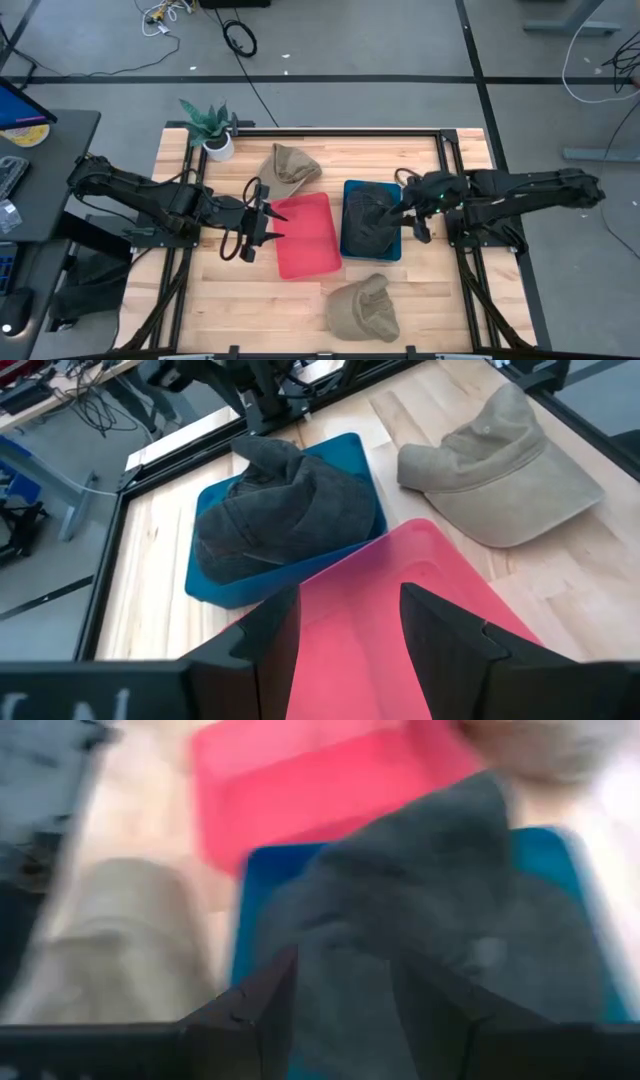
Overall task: Pick & Place hat
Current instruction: Put the black cap into the blue bin, then put the bottom brown cap into the red bin
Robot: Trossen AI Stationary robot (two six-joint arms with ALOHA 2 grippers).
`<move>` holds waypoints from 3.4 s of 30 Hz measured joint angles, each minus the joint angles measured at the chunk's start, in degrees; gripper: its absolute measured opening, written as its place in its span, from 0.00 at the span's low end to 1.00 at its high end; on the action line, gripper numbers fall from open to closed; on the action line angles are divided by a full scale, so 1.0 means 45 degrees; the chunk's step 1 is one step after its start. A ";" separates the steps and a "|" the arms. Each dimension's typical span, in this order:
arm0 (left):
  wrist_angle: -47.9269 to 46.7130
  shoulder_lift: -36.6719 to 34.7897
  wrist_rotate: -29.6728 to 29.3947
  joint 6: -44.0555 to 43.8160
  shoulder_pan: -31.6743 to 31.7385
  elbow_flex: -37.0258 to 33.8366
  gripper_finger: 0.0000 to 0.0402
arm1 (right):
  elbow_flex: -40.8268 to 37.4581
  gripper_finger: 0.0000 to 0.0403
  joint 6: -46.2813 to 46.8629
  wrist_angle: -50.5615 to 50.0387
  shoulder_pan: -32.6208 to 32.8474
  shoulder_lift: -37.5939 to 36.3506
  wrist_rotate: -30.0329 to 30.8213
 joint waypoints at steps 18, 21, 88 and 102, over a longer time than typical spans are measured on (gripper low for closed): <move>-0.0090 0.0005 -0.0024 -0.0200 0.0006 0.0004 0.44 | 0.0317 0.40 0.1409 -0.1479 0.0410 0.5804 0.3683; -0.0084 0.0005 -0.0024 -0.0200 0.0006 0.0004 0.44 | -0.0303 0.40 0.1064 -0.0305 0.0053 0.6317 0.3355; -0.0735 -0.1783 0.0257 -0.2017 -0.0116 0.0023 0.44 | 0.2083 0.40 -0.0168 0.2411 -0.0347 0.5171 0.1939; 0.2291 -0.4268 0.0351 -0.1221 0.1382 -0.3169 0.44 | 0.2092 0.40 -0.0076 0.2518 -0.0286 0.5162 0.1943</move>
